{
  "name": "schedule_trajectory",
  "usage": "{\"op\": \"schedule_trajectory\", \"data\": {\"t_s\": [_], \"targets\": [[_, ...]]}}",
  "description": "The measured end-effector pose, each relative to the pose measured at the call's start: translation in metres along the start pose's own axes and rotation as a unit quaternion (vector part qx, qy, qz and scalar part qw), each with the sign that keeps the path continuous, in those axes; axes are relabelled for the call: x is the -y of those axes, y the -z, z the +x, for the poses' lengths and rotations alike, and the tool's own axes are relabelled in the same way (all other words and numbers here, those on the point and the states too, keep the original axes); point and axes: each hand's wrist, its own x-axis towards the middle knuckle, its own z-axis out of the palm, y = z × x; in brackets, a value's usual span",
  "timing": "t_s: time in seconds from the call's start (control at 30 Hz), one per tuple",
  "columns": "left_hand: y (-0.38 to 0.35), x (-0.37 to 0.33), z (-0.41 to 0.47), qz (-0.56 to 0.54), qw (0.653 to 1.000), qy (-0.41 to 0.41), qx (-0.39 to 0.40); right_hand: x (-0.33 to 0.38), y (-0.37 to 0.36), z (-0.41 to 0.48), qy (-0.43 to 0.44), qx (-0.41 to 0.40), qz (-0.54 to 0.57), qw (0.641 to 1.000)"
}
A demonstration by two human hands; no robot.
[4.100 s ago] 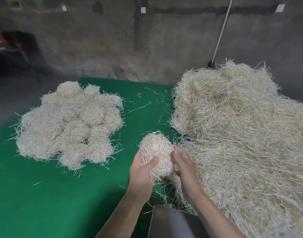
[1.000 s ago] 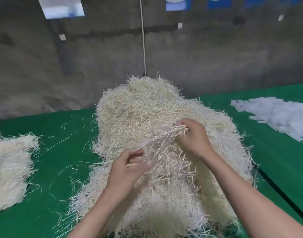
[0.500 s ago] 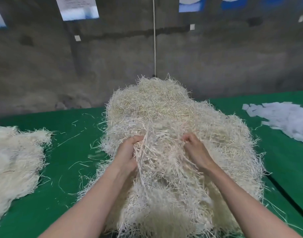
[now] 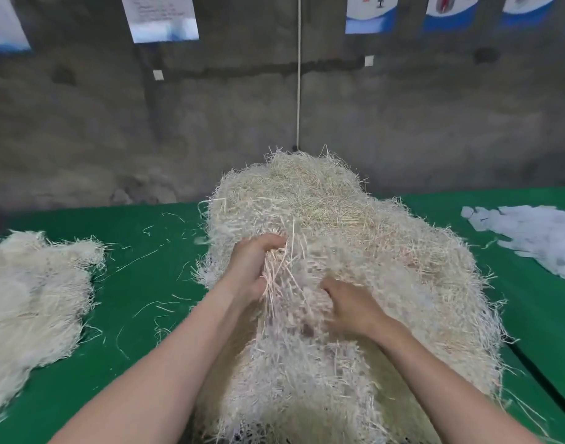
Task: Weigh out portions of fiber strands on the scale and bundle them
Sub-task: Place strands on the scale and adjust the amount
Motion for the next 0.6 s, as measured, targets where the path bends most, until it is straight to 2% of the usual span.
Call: {"op": "schedule_trajectory", "data": {"t_s": [0.1,0.2,0.3,0.4,0.43,0.5,0.53,0.6], "targets": [[0.017,-0.012,0.003,-0.011,0.998,-0.024,-0.053,-0.050,-0.009,-0.006,-0.106,0.044,-0.083,0.990],[0.023,-0.024,0.002,-0.005,0.998,-0.034,-0.053,-0.066,-0.006,-0.020,-0.118,0.078,-0.122,0.982],[0.014,-0.024,-0.002,0.010,0.998,-0.033,-0.045,-0.043,0.029,-0.028,-0.055,-0.011,-0.037,0.998],[0.001,-0.025,-0.004,0.008,0.998,-0.041,-0.045,0.004,0.052,-0.029,0.032,-0.144,0.015,0.989],[-0.002,-0.026,-0.005,0.002,0.998,-0.041,-0.039,0.022,0.047,-0.025,0.052,-0.154,0.075,0.984],[-0.008,-0.031,-0.006,-0.039,0.999,-0.028,0.006,0.050,0.021,-0.015,0.042,-0.085,0.189,0.977],[-0.008,-0.034,-0.007,-0.052,0.998,-0.028,0.027,0.056,0.003,-0.007,0.034,-0.060,0.190,0.979],[0.000,-0.037,-0.008,-0.017,0.998,-0.052,0.025,0.049,-0.017,0.005,0.002,-0.081,0.156,0.984]]}}
